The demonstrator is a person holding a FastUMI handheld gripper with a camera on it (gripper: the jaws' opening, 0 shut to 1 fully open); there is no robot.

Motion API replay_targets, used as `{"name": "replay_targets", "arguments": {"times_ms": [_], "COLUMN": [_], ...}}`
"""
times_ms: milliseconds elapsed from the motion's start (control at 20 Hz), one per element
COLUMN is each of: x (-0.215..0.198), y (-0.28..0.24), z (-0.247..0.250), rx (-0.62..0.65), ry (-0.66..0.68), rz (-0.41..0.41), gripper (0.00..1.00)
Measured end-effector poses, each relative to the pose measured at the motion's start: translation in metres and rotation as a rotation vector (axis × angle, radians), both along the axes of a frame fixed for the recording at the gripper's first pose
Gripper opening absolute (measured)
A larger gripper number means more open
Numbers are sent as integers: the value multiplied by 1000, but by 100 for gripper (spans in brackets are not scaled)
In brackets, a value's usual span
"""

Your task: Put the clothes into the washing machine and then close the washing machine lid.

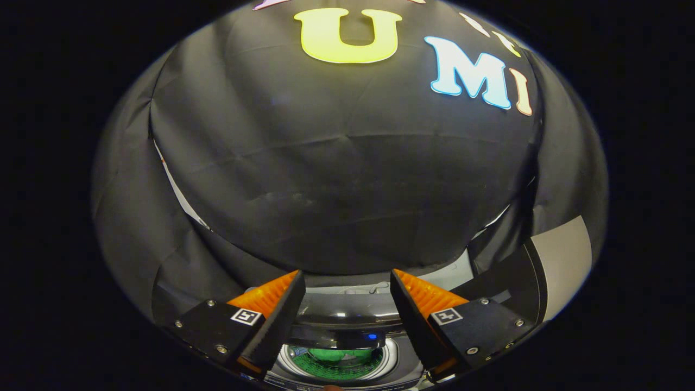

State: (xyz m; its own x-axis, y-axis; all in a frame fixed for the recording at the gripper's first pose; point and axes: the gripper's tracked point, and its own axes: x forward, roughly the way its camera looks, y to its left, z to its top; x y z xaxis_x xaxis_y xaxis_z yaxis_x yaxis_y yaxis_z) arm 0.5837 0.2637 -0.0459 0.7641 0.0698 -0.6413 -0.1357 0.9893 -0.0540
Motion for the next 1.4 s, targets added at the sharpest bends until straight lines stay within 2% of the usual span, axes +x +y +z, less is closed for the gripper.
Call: {"name": "replay_targets", "arguments": {"times_ms": [1000,1250,1400], "x": [-77,-128,-171], "y": [-5,-8,-22], "z": [-7,-22,-37], "rx": [48,77,105], "ry": [-126,-151,-205], "rz": [58,112,100], "gripper": [97,97,97]}}
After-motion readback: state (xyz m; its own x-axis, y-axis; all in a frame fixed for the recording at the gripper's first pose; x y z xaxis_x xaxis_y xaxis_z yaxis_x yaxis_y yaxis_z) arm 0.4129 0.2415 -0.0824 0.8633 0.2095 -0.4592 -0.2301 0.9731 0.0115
